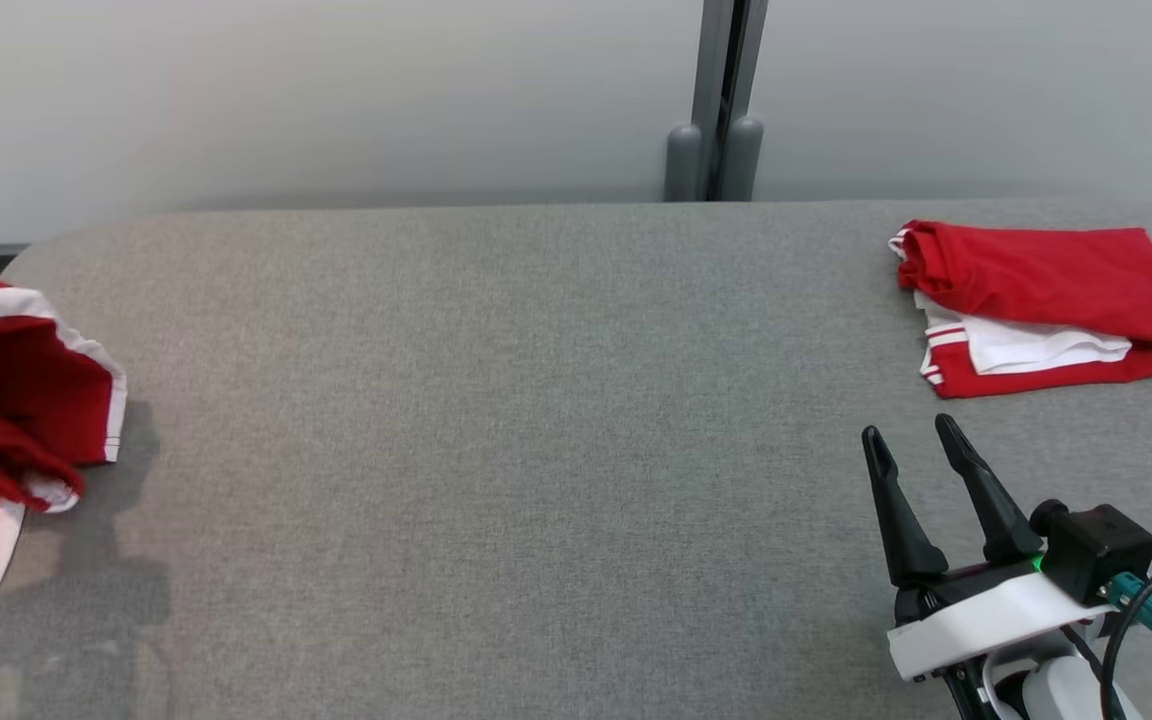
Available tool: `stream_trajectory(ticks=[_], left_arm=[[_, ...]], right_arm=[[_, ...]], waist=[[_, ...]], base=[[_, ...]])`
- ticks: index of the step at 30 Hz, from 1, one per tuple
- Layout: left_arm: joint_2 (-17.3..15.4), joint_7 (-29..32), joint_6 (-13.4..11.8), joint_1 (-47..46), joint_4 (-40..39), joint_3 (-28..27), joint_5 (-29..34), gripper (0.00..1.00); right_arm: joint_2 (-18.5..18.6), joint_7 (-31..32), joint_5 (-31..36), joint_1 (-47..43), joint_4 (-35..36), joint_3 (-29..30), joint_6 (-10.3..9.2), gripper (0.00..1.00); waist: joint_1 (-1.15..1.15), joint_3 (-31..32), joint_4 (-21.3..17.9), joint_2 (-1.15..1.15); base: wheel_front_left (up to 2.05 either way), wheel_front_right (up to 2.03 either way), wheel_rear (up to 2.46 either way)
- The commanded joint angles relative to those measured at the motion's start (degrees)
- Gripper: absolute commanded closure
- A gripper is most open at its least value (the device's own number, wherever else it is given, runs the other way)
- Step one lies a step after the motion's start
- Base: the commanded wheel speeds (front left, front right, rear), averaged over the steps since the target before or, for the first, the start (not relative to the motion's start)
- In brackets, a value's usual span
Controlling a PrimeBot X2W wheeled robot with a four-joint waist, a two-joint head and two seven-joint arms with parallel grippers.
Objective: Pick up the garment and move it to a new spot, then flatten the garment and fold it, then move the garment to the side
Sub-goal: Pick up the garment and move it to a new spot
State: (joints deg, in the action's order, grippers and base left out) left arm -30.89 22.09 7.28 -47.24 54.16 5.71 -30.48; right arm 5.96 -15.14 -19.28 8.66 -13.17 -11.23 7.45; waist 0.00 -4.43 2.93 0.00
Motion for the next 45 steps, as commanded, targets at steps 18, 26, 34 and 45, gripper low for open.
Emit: stream_trajectory(ticks=[18,26,34,45], left_arm=[[6.9,4.4,0.0,5.5,-33.1,14.4,-7.1,1.0],[13.2,3.7,-1.7,6.5,-43.5,13.0,-12.7,1.0],[11.5,5.3,-3.0,16.3,-46.5,11.0,-17.1,1.0],[5.0,0.6,-0.5,28.4,-31.7,11.9,-16.4,1.0]], right_arm=[[-0.3,-0.1,-0.5,-2.9,0.6,1.7,0.08,0.0],[0.0,-0.1,-0.3,-2.7,1.2,3.1,0.08,0.0],[-0.2,-0.1,-0.1,-3.2,1.6,4.3,0.07,0.0],[0.9,-0.1,0.1,-1.5,1.1,3.9,0.08,0.0]], waist=[[0.0,5.7,-10.9,0.0],[0.0,5.0,-13.7,0.0],[0.0,3.9,-13.8,0.0],[0.0,2.1,-10.9,0.0]], base=[[0.0,0.0,0.0],[0.0,0.0,0.0],[0.0,0.0,0.0],[0.0,0.0,0.0]])
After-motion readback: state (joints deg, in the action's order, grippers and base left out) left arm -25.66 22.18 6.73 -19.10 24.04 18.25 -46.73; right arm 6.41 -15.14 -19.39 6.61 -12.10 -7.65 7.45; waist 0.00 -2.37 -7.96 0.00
